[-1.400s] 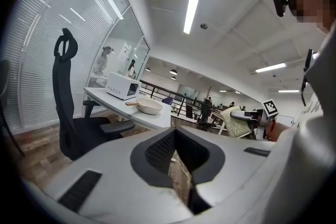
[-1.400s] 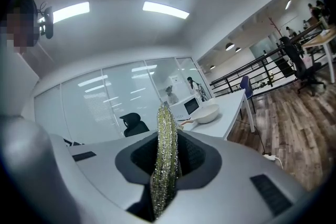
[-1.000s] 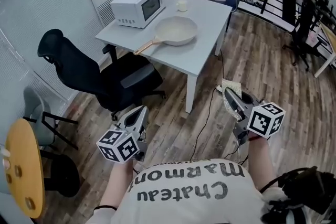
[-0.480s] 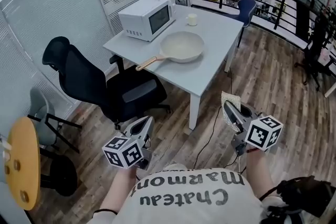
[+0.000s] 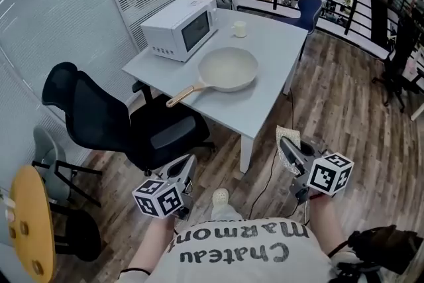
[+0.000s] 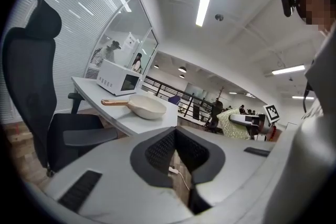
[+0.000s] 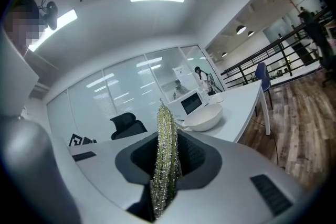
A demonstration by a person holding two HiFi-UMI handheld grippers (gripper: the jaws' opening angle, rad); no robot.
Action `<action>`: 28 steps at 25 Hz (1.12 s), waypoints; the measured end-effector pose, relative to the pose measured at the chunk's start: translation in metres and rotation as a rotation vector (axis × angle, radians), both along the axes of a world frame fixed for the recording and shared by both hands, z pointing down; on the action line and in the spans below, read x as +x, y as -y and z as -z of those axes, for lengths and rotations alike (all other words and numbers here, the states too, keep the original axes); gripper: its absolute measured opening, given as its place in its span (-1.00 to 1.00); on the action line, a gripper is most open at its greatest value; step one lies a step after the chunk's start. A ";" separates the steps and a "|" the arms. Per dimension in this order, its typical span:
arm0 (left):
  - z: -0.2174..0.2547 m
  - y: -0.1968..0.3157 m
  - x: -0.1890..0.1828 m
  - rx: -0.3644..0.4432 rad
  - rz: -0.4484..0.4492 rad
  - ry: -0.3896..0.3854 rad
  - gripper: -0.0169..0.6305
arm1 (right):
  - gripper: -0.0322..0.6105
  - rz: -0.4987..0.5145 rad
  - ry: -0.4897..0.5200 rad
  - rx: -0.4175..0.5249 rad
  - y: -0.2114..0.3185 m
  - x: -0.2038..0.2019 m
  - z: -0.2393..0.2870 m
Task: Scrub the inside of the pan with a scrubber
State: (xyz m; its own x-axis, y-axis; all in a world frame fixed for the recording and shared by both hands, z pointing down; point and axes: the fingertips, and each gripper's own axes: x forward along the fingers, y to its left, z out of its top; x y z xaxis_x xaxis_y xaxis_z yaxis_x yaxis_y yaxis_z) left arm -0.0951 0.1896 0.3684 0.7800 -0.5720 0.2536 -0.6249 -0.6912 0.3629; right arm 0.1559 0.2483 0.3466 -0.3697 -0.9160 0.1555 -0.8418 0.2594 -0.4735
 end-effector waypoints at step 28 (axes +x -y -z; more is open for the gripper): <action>0.028 0.313 0.007 0.031 -0.108 -0.027 -0.96 | -0.72 -0.089 -0.037 0.028 0.295 -0.008 0.030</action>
State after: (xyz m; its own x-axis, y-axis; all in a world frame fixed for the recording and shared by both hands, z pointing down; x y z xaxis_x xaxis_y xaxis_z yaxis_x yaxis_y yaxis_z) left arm -0.0885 -0.1238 0.3401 0.8440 -0.4914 0.2147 -0.5362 -0.7652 0.3562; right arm 0.1483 -0.0462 0.3163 -0.2807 -0.9493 0.1417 -0.8790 0.1949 -0.4353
